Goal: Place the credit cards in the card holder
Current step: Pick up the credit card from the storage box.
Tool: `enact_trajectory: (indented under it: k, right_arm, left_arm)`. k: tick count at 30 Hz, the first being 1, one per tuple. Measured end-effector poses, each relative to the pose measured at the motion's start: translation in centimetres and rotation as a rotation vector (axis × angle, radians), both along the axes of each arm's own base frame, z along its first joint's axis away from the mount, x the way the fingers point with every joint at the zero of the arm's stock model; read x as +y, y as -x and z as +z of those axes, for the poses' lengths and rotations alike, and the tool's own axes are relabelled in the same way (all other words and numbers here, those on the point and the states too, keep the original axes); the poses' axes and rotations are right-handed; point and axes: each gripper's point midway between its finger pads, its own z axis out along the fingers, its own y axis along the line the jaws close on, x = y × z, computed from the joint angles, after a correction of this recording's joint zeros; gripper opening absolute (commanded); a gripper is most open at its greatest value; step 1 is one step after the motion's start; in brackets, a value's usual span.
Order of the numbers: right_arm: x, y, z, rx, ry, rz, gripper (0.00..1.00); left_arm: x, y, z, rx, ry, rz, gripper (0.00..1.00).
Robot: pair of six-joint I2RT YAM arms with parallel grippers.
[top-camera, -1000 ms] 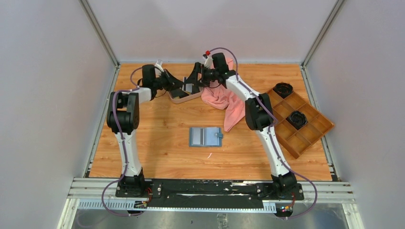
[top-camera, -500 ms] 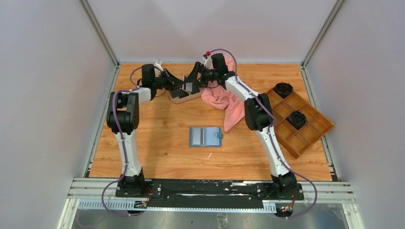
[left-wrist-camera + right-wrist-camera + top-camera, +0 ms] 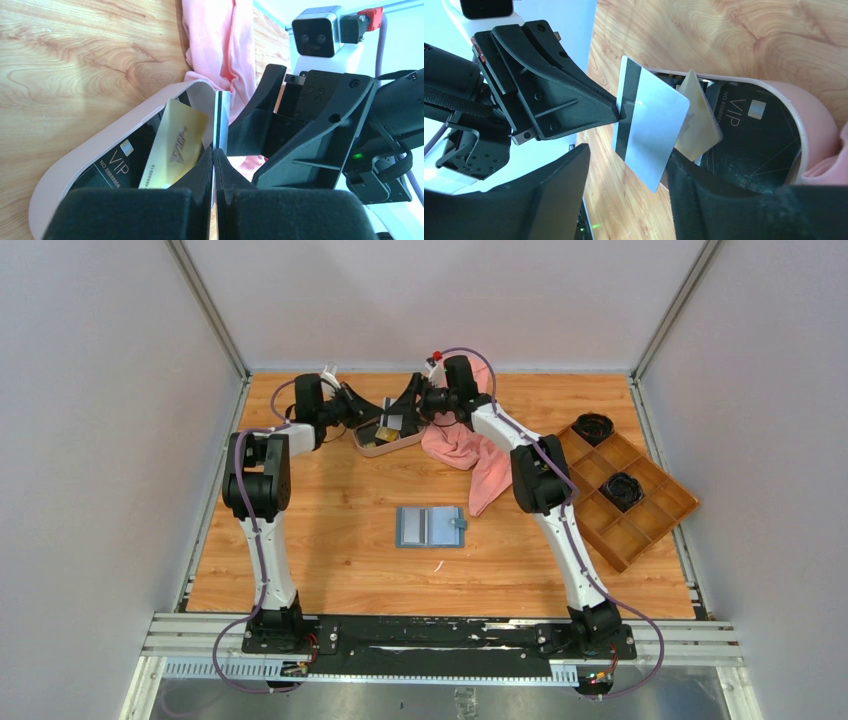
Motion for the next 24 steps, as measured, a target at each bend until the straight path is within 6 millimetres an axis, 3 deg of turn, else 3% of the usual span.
enact_trajectory:
  k: [5, 9, 12, 17, 22, 24]
  right_arm:
    - [0.0, 0.1, -0.2, 0.023, -0.018, -0.004, 0.42]
    - [-0.1, -0.1, -0.3, 0.034, -0.025, -0.012, 0.17]
    - [-0.3, -0.3, 0.0, 0.033, -0.037, -0.019, 0.04]
    - [-0.1, -0.4, 0.8, 0.015, -0.078, -0.007, 0.00]
    - [-0.3, 0.2, 0.0, 0.011, -0.112, 0.022, 0.00]
    - [-0.9, 0.9, -0.8, 0.020, -0.111, 0.040, 0.00]
  left_arm:
    - [0.1, 0.0, 0.1, 0.000, 0.003, 0.002, 0.00]
    - [0.2, -0.1, 0.1, -0.001, 0.004, 0.003, 0.00]
    - [0.3, -0.1, 0.2, -0.002, 0.008, 0.001, 0.00]
    - [0.4, 0.0, 0.2, 0.002, 0.014, 0.000, 0.37]
    - [0.2, 1.5, 0.3, 0.019, 0.018, -0.014, 0.56]
    - [0.4, 3.0, 1.3, 0.016, 0.014, -0.012, 0.64]
